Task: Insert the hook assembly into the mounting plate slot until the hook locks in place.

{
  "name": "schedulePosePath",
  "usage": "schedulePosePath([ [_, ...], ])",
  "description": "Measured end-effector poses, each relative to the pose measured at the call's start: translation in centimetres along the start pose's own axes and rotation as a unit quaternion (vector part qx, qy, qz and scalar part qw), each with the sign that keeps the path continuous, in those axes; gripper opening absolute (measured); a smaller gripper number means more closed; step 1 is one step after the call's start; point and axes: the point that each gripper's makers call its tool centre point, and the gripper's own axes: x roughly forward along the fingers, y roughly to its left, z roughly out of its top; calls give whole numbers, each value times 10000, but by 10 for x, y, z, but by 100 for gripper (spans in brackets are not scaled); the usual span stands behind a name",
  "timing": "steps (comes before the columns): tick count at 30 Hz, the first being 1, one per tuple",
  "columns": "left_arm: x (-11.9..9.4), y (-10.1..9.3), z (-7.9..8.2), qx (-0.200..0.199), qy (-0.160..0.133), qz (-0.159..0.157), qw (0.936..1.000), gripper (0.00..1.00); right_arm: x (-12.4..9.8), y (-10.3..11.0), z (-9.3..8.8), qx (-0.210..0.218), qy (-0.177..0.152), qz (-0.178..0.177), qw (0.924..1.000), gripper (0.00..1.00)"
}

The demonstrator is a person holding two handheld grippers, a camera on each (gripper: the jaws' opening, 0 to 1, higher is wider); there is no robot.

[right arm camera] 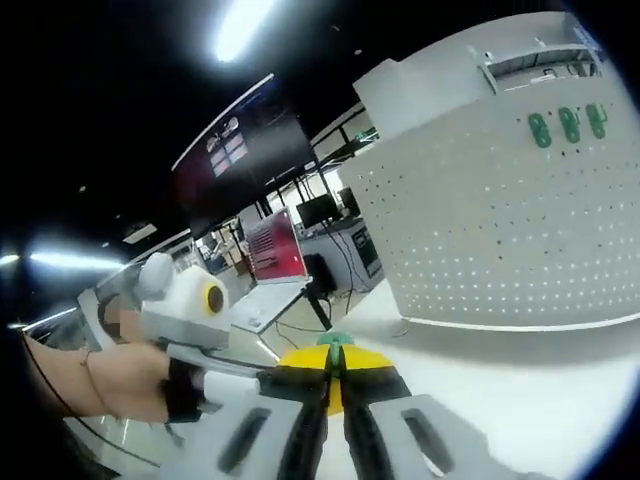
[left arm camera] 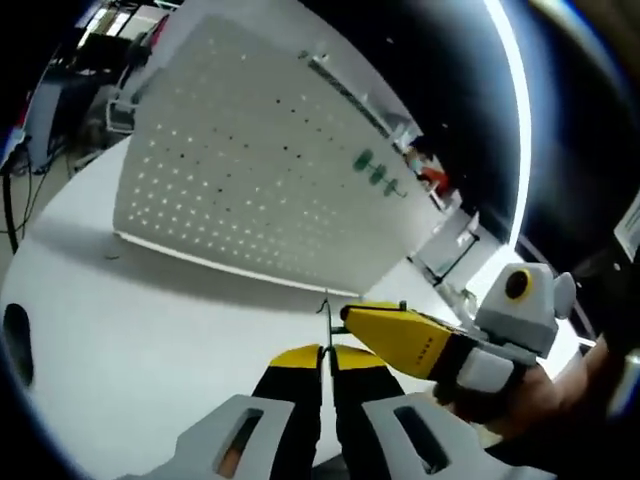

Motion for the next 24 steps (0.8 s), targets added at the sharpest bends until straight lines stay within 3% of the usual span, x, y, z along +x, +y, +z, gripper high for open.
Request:
schedulePosePath([
  [8, 0, -7, 8, 181, -104, -19, 9998, 1, -2, 0, 9, -37, 0, 60, 10000, 1],
  [13, -1, -4, 20, 946, -79, 279, 9951, 1, -8, -2, 20, 107, -2, 128, 9999, 4],
  [21, -4, -2, 31, 1288, -172, 499, 9903, 1, -17, -4, 28, 206, 0, 246, 9995, 8],
  [24, -3, -3, 29, 1982, -22, 582, 9784, 1, -15, -2, 29, 300, -10, 297, 9991, 8],
])
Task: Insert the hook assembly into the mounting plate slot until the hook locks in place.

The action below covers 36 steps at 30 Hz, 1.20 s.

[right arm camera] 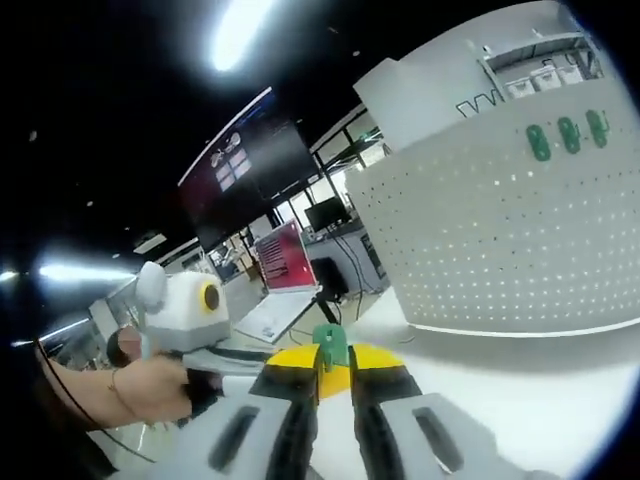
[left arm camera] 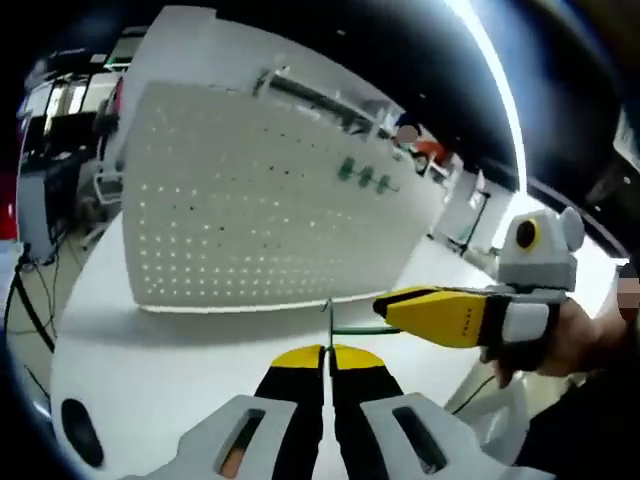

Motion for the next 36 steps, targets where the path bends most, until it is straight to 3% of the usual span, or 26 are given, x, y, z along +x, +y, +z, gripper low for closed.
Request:
schedulePosePath([
  [1, 0, -3, 1, 195, 1, 4, 9998, 1, 2, 1, -1, 68, 38, 36, 10000, 8],
  [4, 0, -9, 7, 162, -136, -17, 9998, 1, 4, 3, -6, 131, 105, 77, 9998, 8],
  [7, 0, -11, 10, 456, -191, 2, 9988, 1, 5, 4, -3, 190, 7, 70, 9998, 8],
  [18, -3, -15, 25, 607, -517, -1, 9968, 1, 5, 9, 6, 286, -263, 88, 9992, 1],
  [26, -4, -13, 22, 424, -548, 58, 9976, 1, 5, 10, 4, 357, -283, 5, 9990, 1],
  [33, -7, -11, 20, 659, -552, 27, 9963, 3, 6, 11, 2, 386, -185, 117, 9990, 0],
  [36, -6, -11, 19, 551, -581, -9, 9968, 8, 7, 13, 1, 338, -118, 184, 9992, 0],
])
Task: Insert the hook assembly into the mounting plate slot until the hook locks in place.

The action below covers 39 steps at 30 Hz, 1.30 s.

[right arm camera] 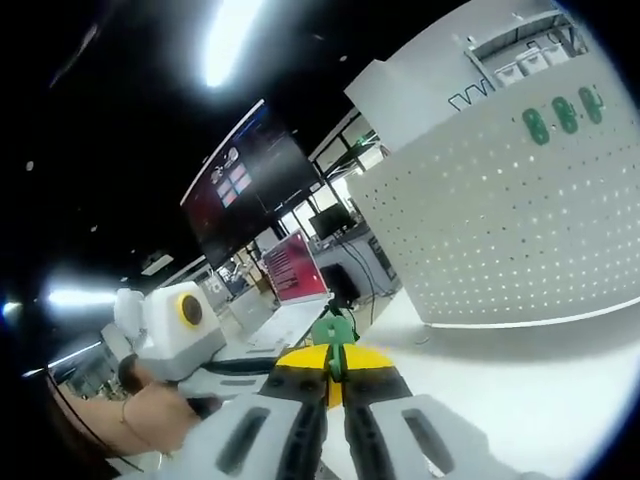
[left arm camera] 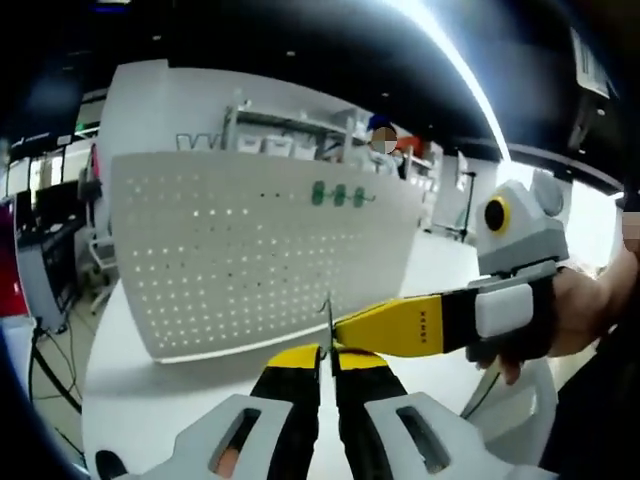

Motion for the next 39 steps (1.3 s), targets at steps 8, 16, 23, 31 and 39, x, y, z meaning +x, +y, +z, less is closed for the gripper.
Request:
schedulePosePath([
  [8, 2, -3, -7, -199, 92, -124, 9997, 27, -3, -4, 1, -137, 70, 33, 9999, 0],
  [16, 2, -9, -6, -123, 52, -363, 9992, 48, -13, -20, 10, -189, 30, -69, 9998, 0],
  [23, 4, -13, -5, -202, 35, -496, 9986, 71, -19, -30, 17, -453, -20, -187, 9988, 0],
  [31, 8, -14, -4, -342, 36, -522, 9980, 82, -21, -34, 16, -575, -6, -270, 9980, 0],
  [39, 12, -20, -6, -458, 58, -630, 9969, 89, -20, -36, 15, -621, 14, -279, 9977, 0],
])
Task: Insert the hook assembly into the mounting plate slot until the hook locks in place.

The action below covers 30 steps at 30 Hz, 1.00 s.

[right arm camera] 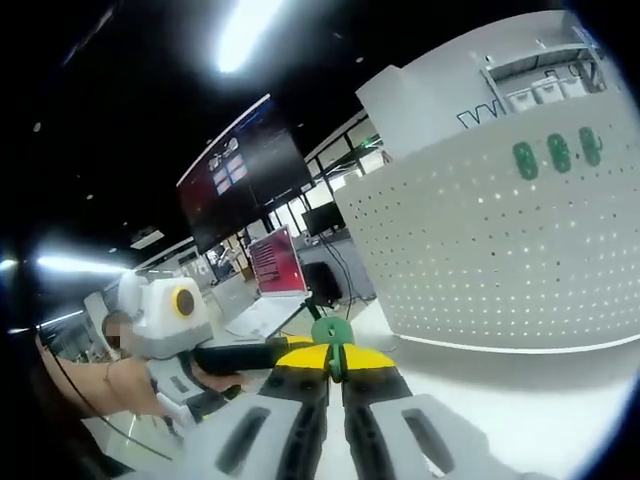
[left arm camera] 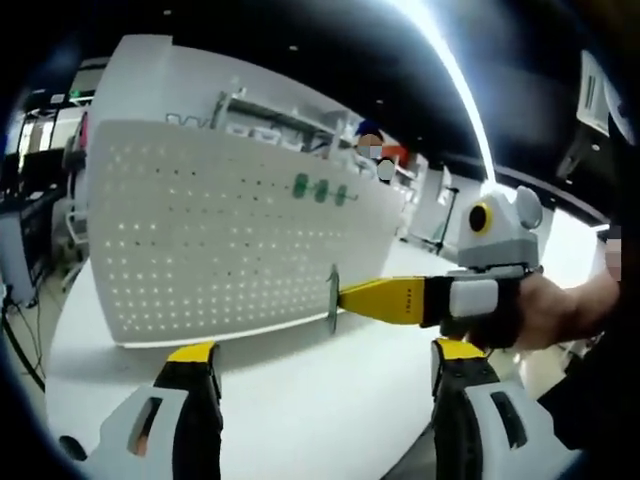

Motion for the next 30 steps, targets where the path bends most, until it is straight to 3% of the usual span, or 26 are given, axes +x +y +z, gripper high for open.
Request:
schedulePosePath([
  [18, -1, 6, 4, -72, -174, 105, 9998, 96, 1, -12, 13, -176, -180, -202, 9995, 0],
  [20, -1, 7, 4, -55, -165, 121, 9998, 97, 0, -16, 17, -207, -233, -276, 9991, 0],
  [23, -1, 10, 4, -13, -165, 215, 9996, 98, -3, -26, 25, -728, -330, -570, 9952, 0],
  [30, -5, 20, 15, 68, -302, 452, 9985, 98, -7, -42, 40, -828, -605, -932, 9904, 0],
])
